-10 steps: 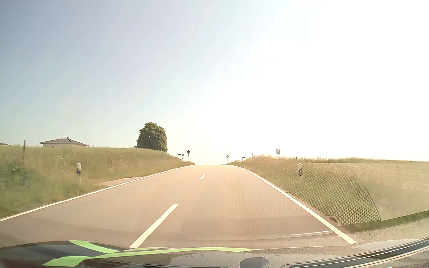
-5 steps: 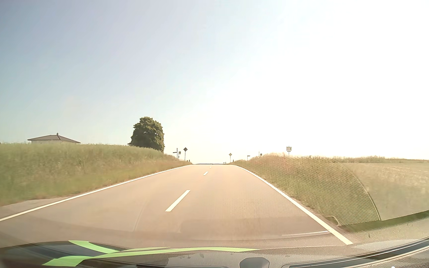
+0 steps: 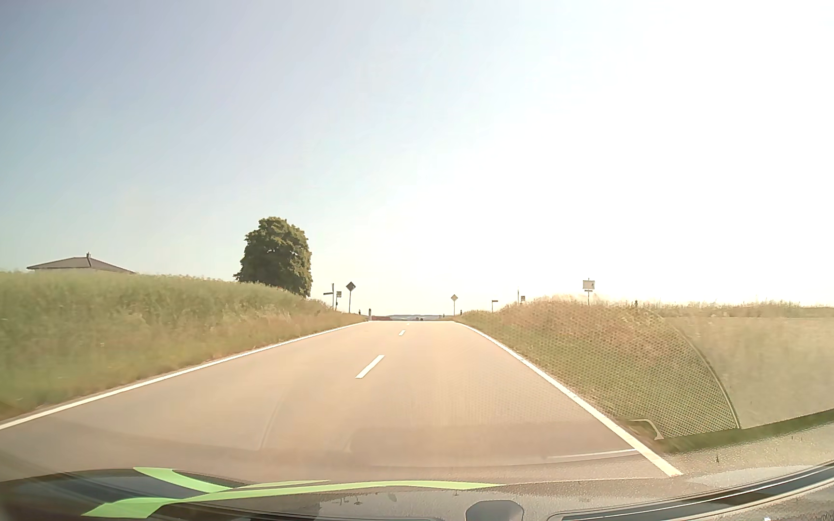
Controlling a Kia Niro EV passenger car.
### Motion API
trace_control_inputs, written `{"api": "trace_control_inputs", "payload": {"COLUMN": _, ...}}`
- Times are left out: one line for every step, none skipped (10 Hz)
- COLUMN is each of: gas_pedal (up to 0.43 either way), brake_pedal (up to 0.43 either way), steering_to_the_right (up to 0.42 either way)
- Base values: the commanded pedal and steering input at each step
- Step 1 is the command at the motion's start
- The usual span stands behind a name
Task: Follow the waypoints while adhering to traffic rules and regulations
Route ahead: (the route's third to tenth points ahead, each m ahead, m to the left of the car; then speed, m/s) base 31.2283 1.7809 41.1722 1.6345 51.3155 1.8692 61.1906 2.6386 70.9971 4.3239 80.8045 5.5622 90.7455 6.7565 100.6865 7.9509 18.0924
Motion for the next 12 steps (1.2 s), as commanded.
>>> {"api": "trace_control_inputs", "payload": {"gas_pedal": 0.220, "brake_pedal": 0.000, "steering_to_the_right": -0.008}}
{"api": "trace_control_inputs", "payload": {"gas_pedal": 0.197, "brake_pedal": 0.000, "steering_to_the_right": -0.007}}
{"api": "trace_control_inputs", "payload": {"gas_pedal": 0.177, "brake_pedal": 0.000, "steering_to_the_right": -0.007}}
{"api": "trace_control_inputs", "payload": {"gas_pedal": 0.177, "brake_pedal": 0.000, "steering_to_the_right": -0.008}}
{"api": "trace_control_inputs", "payload": {"gas_pedal": 0.177, "brake_pedal": 0.000, "steering_to_the_right": -0.007}}
{"api": "trace_control_inputs", "payload": {"gas_pedal": 0.177, "brake_pedal": 0.000, "steering_to_the_right": -0.008}}
{"api": "trace_control_inputs", "payload": {"gas_pedal": 0.189, "brake_pedal": 0.000, "steering_to_the_right": -0.008}}
{"api": "trace_control_inputs", "payload": {"gas_pedal": 0.197, "brake_pedal": 0.000, "steering_to_the_right": -0.007}}
{"api": "trace_control_inputs", "payload": {"gas_pedal": 0.228, "brake_pedal": 0.000, "steering_to_the_right": -0.008}}
{"api": "trace_control_inputs", "payload": {"gas_pedal": 0.228, "brake_pedal": 0.000, "steering_to_the_right": -0.008}}
{"api": "trace_control_inputs", "payload": {"gas_pedal": 0.240, "brake_pedal": 0.000, "steering_to_the_right": -0.009}}
{"api": "trace_control_inputs", "payload": {"gas_pedal": 0.240, "brake_pedal": 0.000, "steering_to_the_right": -0.009}}
